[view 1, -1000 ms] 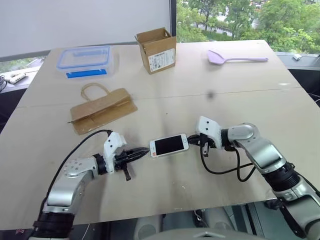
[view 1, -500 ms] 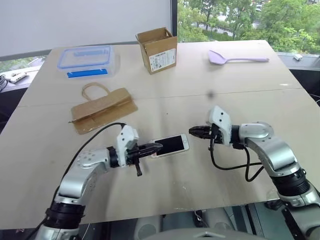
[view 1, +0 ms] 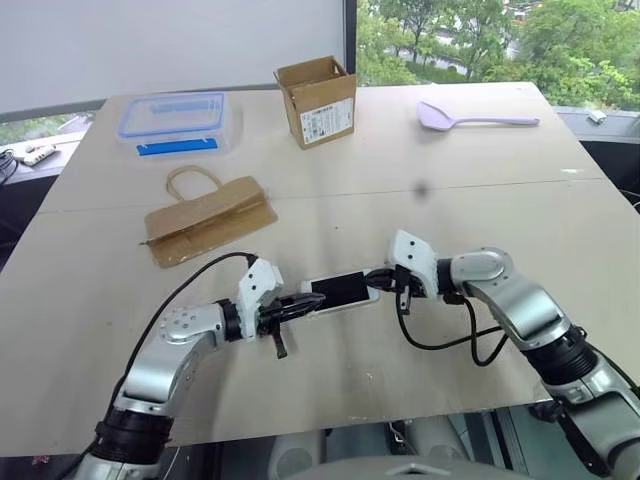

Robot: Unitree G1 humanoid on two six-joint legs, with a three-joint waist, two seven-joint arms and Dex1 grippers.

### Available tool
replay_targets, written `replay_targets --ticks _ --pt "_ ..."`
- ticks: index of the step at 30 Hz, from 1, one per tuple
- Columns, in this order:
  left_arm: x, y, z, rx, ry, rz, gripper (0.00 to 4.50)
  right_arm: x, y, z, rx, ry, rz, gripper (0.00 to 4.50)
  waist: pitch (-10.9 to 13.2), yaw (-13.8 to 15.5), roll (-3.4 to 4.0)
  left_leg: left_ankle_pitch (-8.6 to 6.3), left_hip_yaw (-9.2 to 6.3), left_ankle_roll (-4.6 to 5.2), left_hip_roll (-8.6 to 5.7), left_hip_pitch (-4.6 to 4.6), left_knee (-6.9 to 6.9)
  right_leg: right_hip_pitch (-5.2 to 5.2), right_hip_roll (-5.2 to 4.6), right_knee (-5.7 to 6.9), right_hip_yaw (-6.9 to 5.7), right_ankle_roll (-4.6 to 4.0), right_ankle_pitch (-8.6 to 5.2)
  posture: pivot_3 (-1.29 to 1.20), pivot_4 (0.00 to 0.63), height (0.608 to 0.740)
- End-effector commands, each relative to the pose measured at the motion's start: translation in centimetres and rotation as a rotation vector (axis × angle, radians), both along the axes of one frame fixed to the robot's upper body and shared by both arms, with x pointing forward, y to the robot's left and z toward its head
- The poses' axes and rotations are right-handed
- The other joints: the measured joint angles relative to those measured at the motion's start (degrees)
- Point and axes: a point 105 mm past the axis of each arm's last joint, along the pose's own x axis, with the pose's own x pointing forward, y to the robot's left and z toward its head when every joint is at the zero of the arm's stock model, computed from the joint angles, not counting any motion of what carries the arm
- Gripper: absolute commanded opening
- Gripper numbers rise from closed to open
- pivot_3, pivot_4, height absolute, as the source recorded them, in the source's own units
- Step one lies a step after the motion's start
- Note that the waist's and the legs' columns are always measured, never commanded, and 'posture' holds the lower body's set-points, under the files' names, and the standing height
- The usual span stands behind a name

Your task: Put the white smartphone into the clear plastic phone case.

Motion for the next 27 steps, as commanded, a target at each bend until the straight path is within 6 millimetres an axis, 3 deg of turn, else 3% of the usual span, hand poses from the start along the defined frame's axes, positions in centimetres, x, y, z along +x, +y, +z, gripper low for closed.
replay_targets --ticks 1,16,27 --pt "-0.2 0.0 -0.3 0.011 0.001 0.01 0.04 -0.6 -1.1 -3.8 -0.105 0.165 -0.055 0.0 -0.1 0.0 -0.02 0.0 -0.02 0.0 0.0 0.05 0.0 0.05 0.0 0.0 -0.01 0.0 0.0 0.0 0.15 0.74" --pt "-0.2 -1.7 1.9 0.014 -0.011 0.023 0.04 -2.0 -1.7 -9.1 -0.254 0.333 -0.068 0.0 -1.2 -0.1 -0.18 -0.01 0.0 0.0 0.04 0.59 -0.09 0.39 -0.06 -0.03 0.04 0.0 -0.03 0.0 0.15 0.74" --pt "-0.1 -1.4 1.5 0.04 0.018 0.044 0.04 -3.7 -1.8 -11.8 -0.406 0.259 0.07 0.0 -2.7 -0.2 -0.03 -0.02 -0.07 -0.02 0.06 0.95 -0.37 0.52 -0.12 -0.15 0.14 -0.04 -0.07 0.0 0.15 0.74"
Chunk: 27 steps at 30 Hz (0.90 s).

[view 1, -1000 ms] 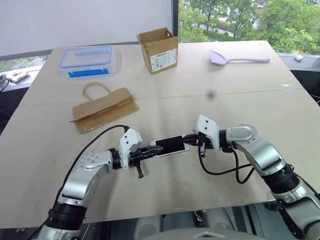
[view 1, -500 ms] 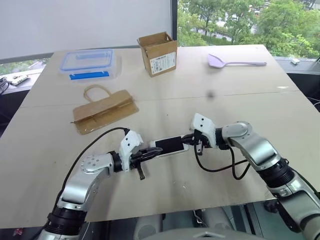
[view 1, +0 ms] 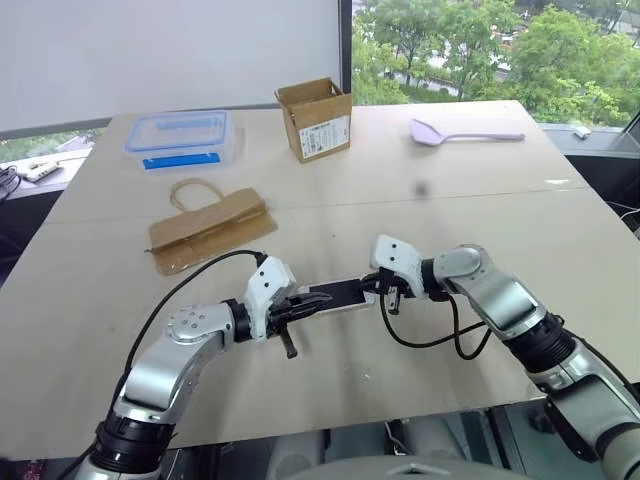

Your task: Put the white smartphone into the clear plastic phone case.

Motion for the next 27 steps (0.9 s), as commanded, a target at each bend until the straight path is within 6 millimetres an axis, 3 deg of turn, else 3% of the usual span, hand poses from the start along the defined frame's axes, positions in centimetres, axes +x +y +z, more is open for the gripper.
replay_targets --ticks 1,8,14,17,23,27 --pt "0.1 -0.1 0.4 0.006 -0.023 -0.003 0.04 -4.1 -3.0 -9.4 -0.276 0.25 0.023 0.0 0.0 0.0 0.01 -0.01 0.01 -0.01 0.01 0.01 0.0 0.0 -0.04 -0.02 -0.01 0.0 0.0 0.0 0.15 0.74" --pt "0.3 0.9 -1.7 0.089 0.036 0.043 0.04 -4.2 -3.3 -9.9 -0.32 0.202 0.094 0.0 -0.3 0.0 0.15 -0.01 0.05 -0.01 0.14 0.04 -0.31 0.0 -0.08 -0.31 -0.04 0.0 0.0 0.0 0.15 0.74" --pt "0.1 1.1 -2.4 0.11 0.056 0.05 0.04 -3.9 -3.0 -9.1 -0.254 0.195 0.106 0.0 -0.5 0.0 0.27 0.0 0.1 -0.01 0.13 0.03 -0.59 0.0 -0.08 -0.66 -0.05 -0.01 0.0 0.0 0.15 0.74" --pt "-0.1 0.8 -2.8 0.124 0.07 0.049 0.04 -3.3 -2.3 -7.8 -0.156 0.178 0.093 0.0 -0.6 0.1 0.27 0.0 0.1 -0.01 0.14 0.03 -0.63 0.0 -0.08 -0.71 -0.05 -0.01 0.0 0.0 0.15 0.74" --pt "-0.2 -0.6 -2.8 0.128 0.074 0.04 0.04 -2.0 -1.0 -3.0 0.113 0.171 0.021 0.0 -0.2 0.3 0.39 -0.01 0.12 -0.01 0.19 -0.09 -0.66 -0.01 -0.15 -0.86 -0.06 0.0 0.0 0.0 0.15 0.74" --pt "-0.1 -1.8 -2.6 0.125 0.075 0.035 0.04 -2.6 -1.8 -2.1 0.137 0.205 0.039 0.0 0.1 0.4 0.59 -0.01 0.16 0.0 -0.03 -0.3 -0.67 -0.16 -0.18 -0.89 -0.06 0.0 0.0 0.0 0.15 0.74"
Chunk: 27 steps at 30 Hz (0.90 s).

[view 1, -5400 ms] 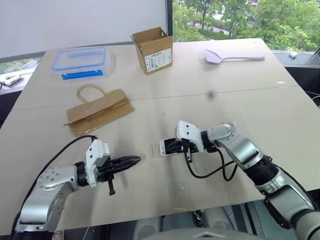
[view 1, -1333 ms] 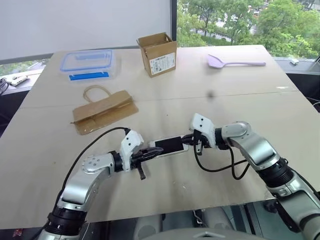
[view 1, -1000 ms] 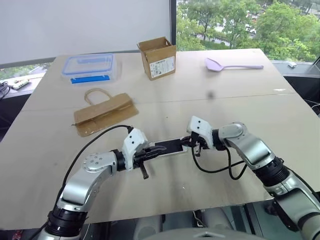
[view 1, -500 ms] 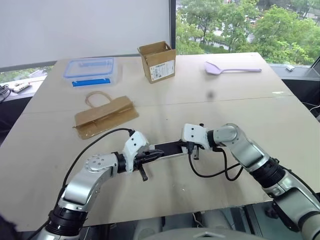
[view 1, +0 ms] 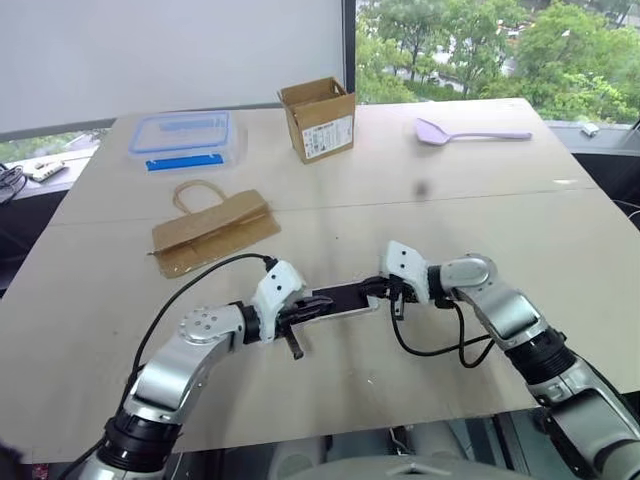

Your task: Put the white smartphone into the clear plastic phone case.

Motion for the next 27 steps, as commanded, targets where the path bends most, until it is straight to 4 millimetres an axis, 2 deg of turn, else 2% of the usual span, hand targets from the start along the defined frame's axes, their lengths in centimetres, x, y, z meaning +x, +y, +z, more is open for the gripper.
replay_targets --ticks 1,5,12,19,23,27 --pt "-0.6 -0.8 -1.3 0.029 0.062 -0.001 0.04 -2.0 -1.1 -2.4 -0.061 0.154 0.041 0.0 0.1 0.1 0.0 0.0 -0.01 0.0 -0.06 -0.06 -0.02 0.0 0.01 -0.01 -0.02 0.02 -0.01 0.0 0.15 0.74" --pt "-0.5 -1.5 -1.0 0.028 0.063 -0.002 0.04 -2.1 -1.7 -3.0 -0.107 0.165 0.045 0.0 0.1 0.2 0.01 -0.01 -0.01 0.02 -0.09 -0.25 -0.04 0.0 0.07 -0.15 -0.18 0.08 -0.06 0.0 0.15 0.74" --pt "-0.7 -1.8 -0.1 0.03 0.067 0.001 0.04 -2.4 -1.3 -2.4 -0.096 0.168 0.082 0.0 0.2 0.1 -0.07 -0.01 -0.08 0.02 -0.11 -0.43 -0.02 0.0 0.06 -0.33 -0.32 0.11 -0.07 0.0 0.15 0.74" --pt "-1.0 -2.2 -0.5 0.029 0.076 0.006 0.04 -2.5 -1.6 -2.8 -0.146 0.172 0.109 0.0 0.2 0.2 -0.09 -0.01 -0.15 0.02 -0.12 -0.5 -0.02 0.0 0.06 -0.38 -0.4 0.1 -0.06 0.0 0.15 0.74" --pt "-0.7 -2.3 -1.3 0.023 0.075 0.013 0.04 -2.5 -0.8 -1.5 -0.077 0.169 0.122 0.0 0.2 0.2 -0.11 -0.01 -0.15 0.02 -0.13 -0.5 -0.01 0.0 0.06 -0.39 -0.4 0.1 -0.06 0.0 0.15 0.74" --pt "0.3 -3.0 0.1 -0.11 0.028 0.042 0.04 -1.7 -0.1 -0.2 0.014 0.15 0.09 0.0 0.3 0.1 -0.14 -0.01 -0.16 0.02 -0.13 -0.51 -0.01 0.0 0.06 -0.38 -0.41 0.1 -0.06 0.0 0.15 0.74"
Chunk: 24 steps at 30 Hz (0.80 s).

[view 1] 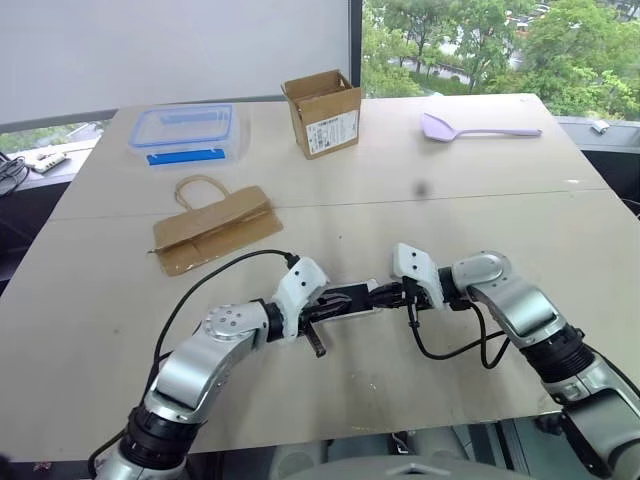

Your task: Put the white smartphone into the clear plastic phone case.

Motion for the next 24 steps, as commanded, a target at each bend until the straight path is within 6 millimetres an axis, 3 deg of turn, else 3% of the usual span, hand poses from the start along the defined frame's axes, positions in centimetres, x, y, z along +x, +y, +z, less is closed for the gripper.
replay_targets --ticks 1,4,7,14,19,24 --pt "0.4 -0.4 -0.1 -0.088 0.014 0.019 0.04 -0.3 0.4 -0.5 0.043 0.072 -0.021 0.0 0.1 0.0 -0.02 0.0 -0.01 0.0 0.0 -0.01 0.0 0.0 0.01 0.01 -0.02 0.0 0.0 0.0 0.15 0.74" --pt "0.7 0.5 0.3 -0.11 0.006 0.022 0.04 0.0 0.5 0.2 0.09 0.101 -0.044 0.0 0.4 -0.2 -0.05 0.0 -0.06 0.0 0.03 -0.06 0.02 -0.03 0.06 0.05 -0.04 -0.14 0.1 0.0 0.15 0.74" --pt "0.4 3.0 0.6 -0.151 0.011 0.045 0.04 0.2 0.3 0.7 0.106 0.108 -0.057 0.0 0.7 -0.4 -0.03 0.0 -0.07 0.0 0.04 -0.08 0.02 -0.08 0.09 0.11 -0.05 -0.17 0.12 0.0 0.15 0.74" --pt "-0.7 5.8 0.2 -0.153 0.018 0.048 0.04 -0.1 -0.2 0.2 0.032 0.111 -0.02 0.0 1.1 -0.1 0.01 0.0 -0.08 0.0 0.03 -0.18 0.06 -0.15 0.03 0.16 -0.1 -0.15 0.11 0.0 0.15 0.74" --pt "-1.3 6.4 -0.2 -0.138 0.019 0.03 0.04 0.1 -0.3 -0.2 -0.018 0.091 -0.005 0.0 1.2 -0.1 -0.01 0.0 -0.07 0.0 0.03 -0.19 0.11 -0.15 0.02 0.16 -0.08 -0.15 0.11 0.0 0.15 0.74" --pt "-1.8 6.2 -1.1 -0.123 0.015 0.01 0.04 0.3 0.4 0.8 0.056 0.088 -0.008 0.0 1.2 -0.2 -0.01 0.0 -0.08 0.0 0.04 -0.18 0.11 -0.15 0.04 0.2 -0.1 -0.19 0.14 0.0 0.15 0.74"
